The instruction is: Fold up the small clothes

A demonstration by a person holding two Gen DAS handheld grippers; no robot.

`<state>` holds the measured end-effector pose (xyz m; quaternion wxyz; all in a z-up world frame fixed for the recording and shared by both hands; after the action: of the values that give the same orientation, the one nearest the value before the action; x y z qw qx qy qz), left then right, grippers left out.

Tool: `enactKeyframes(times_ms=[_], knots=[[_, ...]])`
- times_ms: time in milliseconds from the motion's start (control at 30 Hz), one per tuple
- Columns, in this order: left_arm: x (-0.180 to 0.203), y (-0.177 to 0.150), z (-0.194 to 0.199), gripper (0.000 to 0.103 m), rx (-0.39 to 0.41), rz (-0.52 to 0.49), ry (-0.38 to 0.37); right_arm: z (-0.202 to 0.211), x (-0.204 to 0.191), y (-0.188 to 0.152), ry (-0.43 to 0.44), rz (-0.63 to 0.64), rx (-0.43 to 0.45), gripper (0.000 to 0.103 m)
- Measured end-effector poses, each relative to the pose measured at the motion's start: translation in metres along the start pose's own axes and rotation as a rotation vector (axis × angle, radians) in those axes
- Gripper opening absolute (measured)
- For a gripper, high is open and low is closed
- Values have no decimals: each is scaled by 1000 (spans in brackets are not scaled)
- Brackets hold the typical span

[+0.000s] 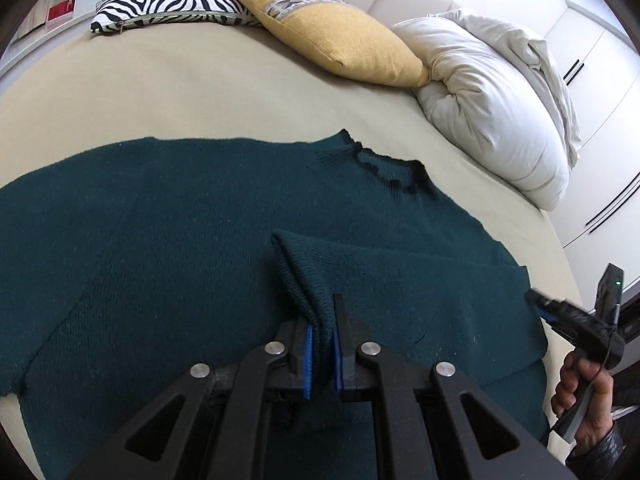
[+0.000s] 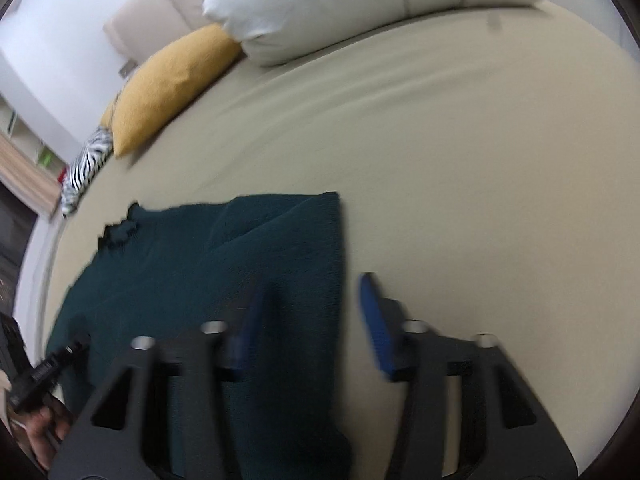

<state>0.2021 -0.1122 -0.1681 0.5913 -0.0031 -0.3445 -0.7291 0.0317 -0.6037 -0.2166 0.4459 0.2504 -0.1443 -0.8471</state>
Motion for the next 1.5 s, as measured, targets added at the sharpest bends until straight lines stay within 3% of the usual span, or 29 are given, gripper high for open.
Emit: enactKeyframes(times_ms=[33,133,367,567,667,833,933,1033,1100,1133,1167,1200,1233,1300,1367,1400,1500], knots=[[0,-2,3,8,2,-5,-1,-5,-2,2,-49,25,-11,8],[0,-2,6,8,18,-10,-5,-7,-5,10,-77,32,4,5],[-7,1,-5,8,26,10,-14,-19,14,4,-40,-42,56,4],[0,15,11,8,103,-23,-28,6,3,9,-31,-31,135,4],[-4,3,-9,8,38,-24,-2,-8,9,4,-59,-29,87,5],[-11,0,-10,11,41,10,-34,-16,14,1,-5,-60,73,5],[-11,0,-3,12,47,23,-38,-4,11,4,-16,-86,65,11],[-15,-3,10,29,70,33,-25,30,-6,6,-9,-90,163,12],[-15,-4,16,47,84,26,-23,42,-20,0,4,-47,190,12],[-16,-5,21,47,82,24,-12,40,-26,-5,-1,-21,180,14],[-18,-7,25,47,80,28,-10,29,-34,-12,-13,18,146,22],[-20,-8,32,49,83,33,-12,11,-35,-21,-34,42,83,36],[-26,-12,46,51,94,39,-7,-8,-35,-29,-36,61,13,36],[-41,-20,72,52,120,57,-8,0,-41,-29,-61,108,81,35],[-71,-33,112,59,169,115,3,18,-44,-26,-87,41,108,37],[-93,-42,134,64,201,168,21,32,-48,-23,-62,20,153,37],[-164,-65,192,64,281,348,42,71,-73,-25,-51,41,262,40]])
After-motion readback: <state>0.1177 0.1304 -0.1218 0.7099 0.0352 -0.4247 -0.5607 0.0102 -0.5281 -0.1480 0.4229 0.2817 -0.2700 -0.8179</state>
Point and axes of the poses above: each gripper's, at about its wrist camera, not at the fingertips, and z roughly against the way its jaws point, x to its right, y to its top, the point moved 5 cm from there along -z, roughly the way its jaws point, and after that the axes turned 1 degree about -y, right-handed, at the moved point
